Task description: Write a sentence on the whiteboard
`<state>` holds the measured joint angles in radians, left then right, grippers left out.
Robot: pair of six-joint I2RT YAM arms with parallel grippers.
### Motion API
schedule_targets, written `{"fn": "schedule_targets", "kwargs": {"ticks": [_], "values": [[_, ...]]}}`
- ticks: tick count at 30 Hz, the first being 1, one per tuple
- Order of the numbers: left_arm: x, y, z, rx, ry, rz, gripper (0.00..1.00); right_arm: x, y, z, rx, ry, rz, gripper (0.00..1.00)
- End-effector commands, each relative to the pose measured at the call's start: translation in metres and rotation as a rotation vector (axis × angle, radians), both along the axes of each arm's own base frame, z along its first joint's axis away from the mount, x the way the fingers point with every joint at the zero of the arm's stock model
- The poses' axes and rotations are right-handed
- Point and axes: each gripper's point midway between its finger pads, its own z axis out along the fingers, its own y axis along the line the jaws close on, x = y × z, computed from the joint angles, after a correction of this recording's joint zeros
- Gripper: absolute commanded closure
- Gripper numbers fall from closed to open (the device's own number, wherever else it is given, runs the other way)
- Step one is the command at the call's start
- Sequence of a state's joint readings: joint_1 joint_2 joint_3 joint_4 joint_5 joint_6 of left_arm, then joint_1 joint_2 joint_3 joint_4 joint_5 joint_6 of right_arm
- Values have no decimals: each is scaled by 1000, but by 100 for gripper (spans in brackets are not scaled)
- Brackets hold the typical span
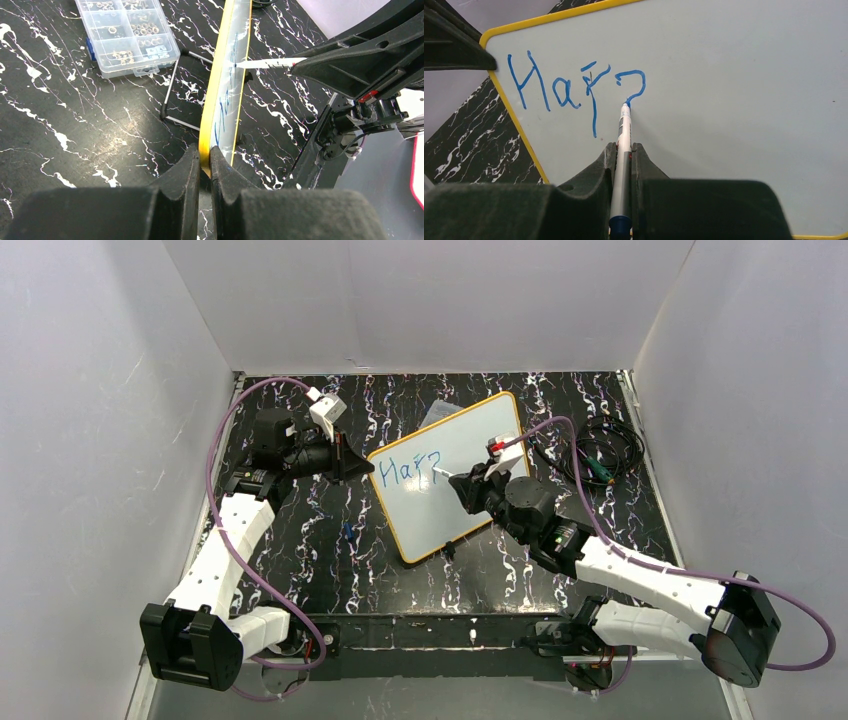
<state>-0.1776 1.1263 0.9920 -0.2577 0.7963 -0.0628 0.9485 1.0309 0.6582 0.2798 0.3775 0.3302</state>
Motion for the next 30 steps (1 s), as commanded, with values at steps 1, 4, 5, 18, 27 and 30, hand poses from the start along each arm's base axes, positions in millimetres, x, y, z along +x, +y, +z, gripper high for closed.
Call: {"fn": "schedule_targets", "kwargs": {"ticks": [1,4,5,18,27,30], "values": [[-11,-4,4,-3,-34,-55,100,0,0,5,23,-6,2,99],[-11,-4,4,-3,-34,-53,100,0,-2,6,23,-10,-4,99],[-11,-4,4,-3,-35,-54,100,0,-2,7,24,-12,-5,99],[-12,-3,3,0,-38,-47,100,-3,-12,24,6,-61,4,99],[-12,-3,2,-2,-30,-50,100,6,-31,27,28,-66,15,99],[-12,-4,1,-3,-28,-51,100,9,-31,29,47,-70,27,99]]}}
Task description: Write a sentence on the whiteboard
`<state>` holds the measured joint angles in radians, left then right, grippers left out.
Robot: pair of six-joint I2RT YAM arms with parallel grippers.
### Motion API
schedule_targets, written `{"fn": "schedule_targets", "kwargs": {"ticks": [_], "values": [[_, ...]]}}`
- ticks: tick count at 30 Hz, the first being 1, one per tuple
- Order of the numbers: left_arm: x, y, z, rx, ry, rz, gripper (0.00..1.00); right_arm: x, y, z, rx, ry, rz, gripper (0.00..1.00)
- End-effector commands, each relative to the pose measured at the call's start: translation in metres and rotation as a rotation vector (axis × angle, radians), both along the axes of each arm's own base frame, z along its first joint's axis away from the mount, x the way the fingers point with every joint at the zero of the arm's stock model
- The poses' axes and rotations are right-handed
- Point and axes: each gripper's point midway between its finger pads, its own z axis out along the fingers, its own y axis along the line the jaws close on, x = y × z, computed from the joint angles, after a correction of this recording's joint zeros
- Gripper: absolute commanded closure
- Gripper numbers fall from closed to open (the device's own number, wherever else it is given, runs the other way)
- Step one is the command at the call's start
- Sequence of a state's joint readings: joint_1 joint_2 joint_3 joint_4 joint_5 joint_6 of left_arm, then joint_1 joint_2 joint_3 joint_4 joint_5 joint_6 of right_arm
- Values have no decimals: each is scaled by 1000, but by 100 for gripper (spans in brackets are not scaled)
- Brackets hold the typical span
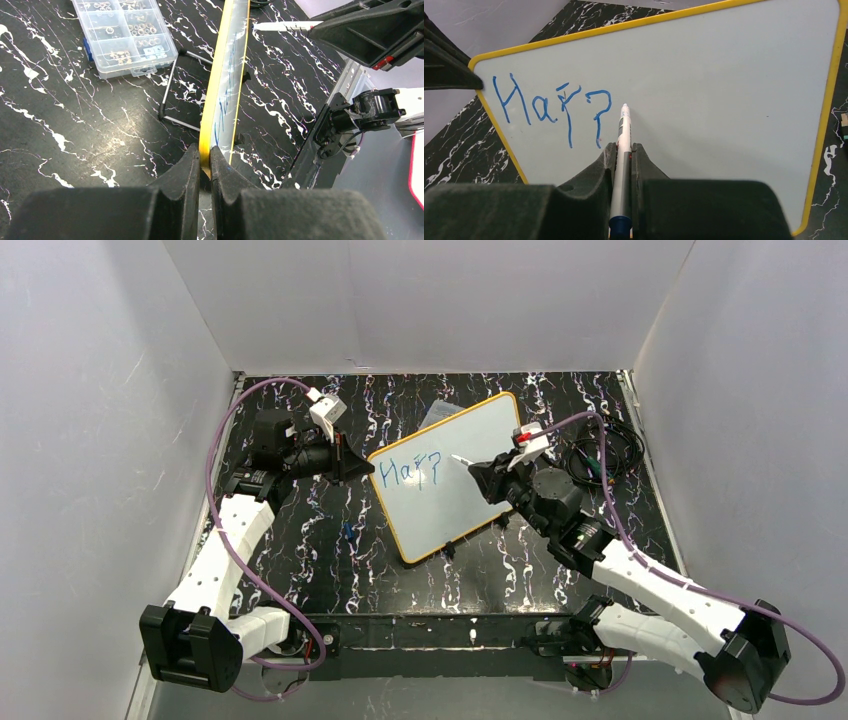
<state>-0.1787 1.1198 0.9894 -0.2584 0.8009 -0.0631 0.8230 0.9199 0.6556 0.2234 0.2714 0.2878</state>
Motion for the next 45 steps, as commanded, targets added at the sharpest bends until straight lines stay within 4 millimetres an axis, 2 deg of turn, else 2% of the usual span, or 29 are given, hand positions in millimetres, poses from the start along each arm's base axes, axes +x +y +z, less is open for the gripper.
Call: {"fn": "schedule_targets", "kwargs": {"ticks": [1,16,26,39,45], "values": [[-10,-3,0,0,-25,-46,100,0,3,7,33,-24,45,99],[-9,-4,0,0,-23,-50,100,9,14,-2,24,-12,61,99],[-9,-4,1,-1,-26,-49,100,18,-5,2,27,-19,-52,99],[-9,-4,2,-3,-27,-51,100,-1,10,-35,-29,92,73,99],[-9,-4,3,-4,-29,-51,100,-3,4,-42,-42,111,56,99]]}}
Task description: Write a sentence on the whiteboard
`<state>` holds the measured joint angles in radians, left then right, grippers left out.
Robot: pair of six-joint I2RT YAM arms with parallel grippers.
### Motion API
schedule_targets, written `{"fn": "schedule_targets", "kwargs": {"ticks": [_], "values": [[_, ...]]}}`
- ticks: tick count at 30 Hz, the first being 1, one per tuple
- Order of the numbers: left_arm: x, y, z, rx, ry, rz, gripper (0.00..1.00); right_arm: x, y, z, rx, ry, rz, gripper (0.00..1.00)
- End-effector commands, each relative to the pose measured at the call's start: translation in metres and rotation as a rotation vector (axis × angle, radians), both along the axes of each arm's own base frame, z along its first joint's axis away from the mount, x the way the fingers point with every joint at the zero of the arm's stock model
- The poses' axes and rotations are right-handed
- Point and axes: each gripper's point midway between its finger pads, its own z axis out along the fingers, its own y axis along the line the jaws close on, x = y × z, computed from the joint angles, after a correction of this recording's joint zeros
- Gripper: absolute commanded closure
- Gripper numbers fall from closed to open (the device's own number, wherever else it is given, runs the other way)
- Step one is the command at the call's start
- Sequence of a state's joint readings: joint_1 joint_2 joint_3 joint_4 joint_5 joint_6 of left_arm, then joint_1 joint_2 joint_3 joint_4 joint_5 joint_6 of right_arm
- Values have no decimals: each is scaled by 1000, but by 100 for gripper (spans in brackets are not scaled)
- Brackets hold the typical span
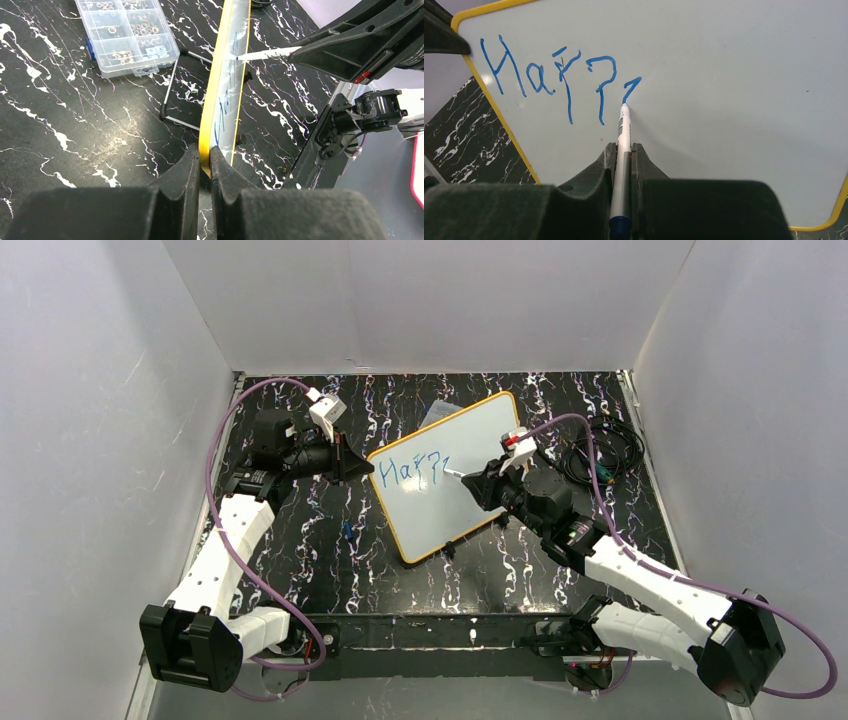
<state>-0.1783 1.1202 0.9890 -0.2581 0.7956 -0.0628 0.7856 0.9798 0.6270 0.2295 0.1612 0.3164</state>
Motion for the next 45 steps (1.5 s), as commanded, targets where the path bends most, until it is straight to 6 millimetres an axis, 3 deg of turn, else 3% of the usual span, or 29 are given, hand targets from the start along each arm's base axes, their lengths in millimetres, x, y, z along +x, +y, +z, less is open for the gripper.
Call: {"fn": "schedule_targets", "kwargs": {"ticks": [1,4,12,17,22,30,36,40,45], "values": [[-10,-4,3,-7,-29,-56,100,-1,-8,-8,-19,20,-28,99],[-10,-5,3,-7,-29,-57,100,5,-15,2,-5,-6,-77,99],[-10,-5,3,-7,-27,-58,100,13,-12,50,102,-114,-99,99],[-10,-5,3,-8,-27,-58,100,18,-7,60,121,-145,-96,99],[-10,-5,3,-8,-25,-60,100,22,-4,63,125,-157,-95,99],[-10,-5,3,-9,-25,-62,100,26,-4,46,83,-130,-109,99],[-10,-5,4,-9,-28,-62,100,15,-14,59,116,-149,-111,99],[-10,-5,4,-10,-27,-61,100,15,-22,52,102,-137,-143,99],[-11,-5,4,-10,-27,-62,100,19,-17,44,89,-127,-137,99]]}}
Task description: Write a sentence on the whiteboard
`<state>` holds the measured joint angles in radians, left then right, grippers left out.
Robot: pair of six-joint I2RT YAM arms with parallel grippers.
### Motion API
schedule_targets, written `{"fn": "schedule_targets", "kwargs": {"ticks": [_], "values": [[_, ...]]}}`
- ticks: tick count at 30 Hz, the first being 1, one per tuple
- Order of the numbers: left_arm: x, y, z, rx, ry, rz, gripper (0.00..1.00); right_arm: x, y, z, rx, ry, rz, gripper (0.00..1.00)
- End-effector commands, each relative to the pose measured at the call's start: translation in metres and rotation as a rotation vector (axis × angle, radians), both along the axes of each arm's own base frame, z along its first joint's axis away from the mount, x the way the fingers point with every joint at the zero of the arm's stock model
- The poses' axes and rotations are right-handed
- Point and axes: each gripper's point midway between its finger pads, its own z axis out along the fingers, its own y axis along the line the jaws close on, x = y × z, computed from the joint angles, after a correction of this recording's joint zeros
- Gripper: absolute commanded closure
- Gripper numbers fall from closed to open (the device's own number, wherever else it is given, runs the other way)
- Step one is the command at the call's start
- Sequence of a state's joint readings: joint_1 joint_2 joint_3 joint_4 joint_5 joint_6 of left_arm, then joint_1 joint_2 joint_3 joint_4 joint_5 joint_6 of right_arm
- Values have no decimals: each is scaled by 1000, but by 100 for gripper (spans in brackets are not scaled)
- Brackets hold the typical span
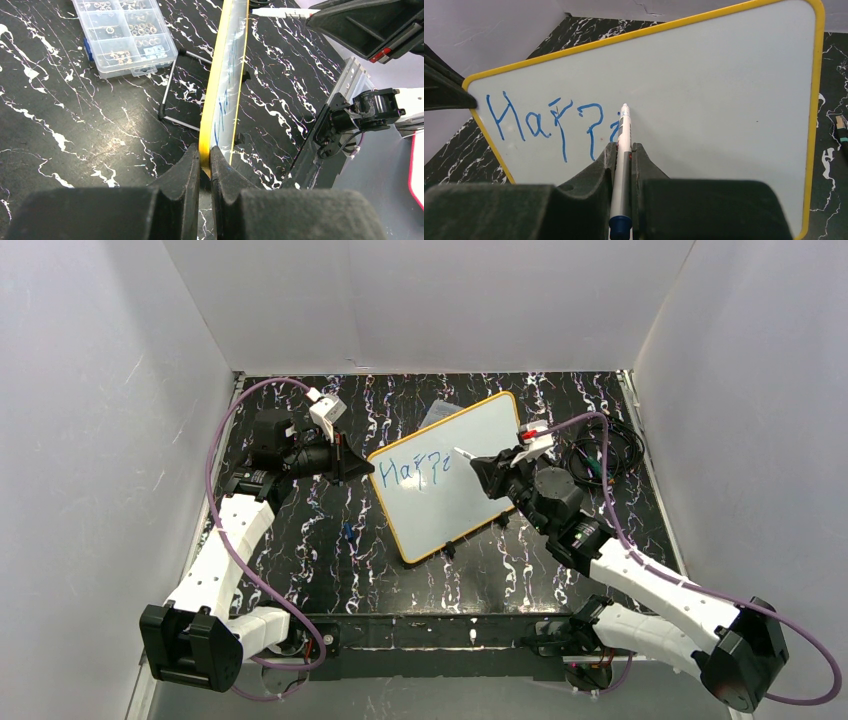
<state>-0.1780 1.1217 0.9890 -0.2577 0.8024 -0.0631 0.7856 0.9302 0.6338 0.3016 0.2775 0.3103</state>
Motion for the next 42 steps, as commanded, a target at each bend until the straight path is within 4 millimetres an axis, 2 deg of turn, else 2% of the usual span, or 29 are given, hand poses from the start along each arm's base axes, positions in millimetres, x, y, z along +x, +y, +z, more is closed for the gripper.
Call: {"fn": "schedule_targets", "kwargs": {"ticks": [1,13,25,29,42], "values": [[-10,-5,4,-7,-28,-56,100,6,1,5,8,-20,-18,99],[-10,-5,5,-8,-32,-56,100,7,2,-14,-37,16,-15,99],[-11,-5,6,-9,-35,-57,100,-9,-3,-43,-73,101,22,99],[-11,-5,6,-9,-36,-59,100,-9,-3,-40,-62,93,20,99],[-10,-5,5,-9,-34,-57,100,9,0,0,41,-16,-37,99]]}}
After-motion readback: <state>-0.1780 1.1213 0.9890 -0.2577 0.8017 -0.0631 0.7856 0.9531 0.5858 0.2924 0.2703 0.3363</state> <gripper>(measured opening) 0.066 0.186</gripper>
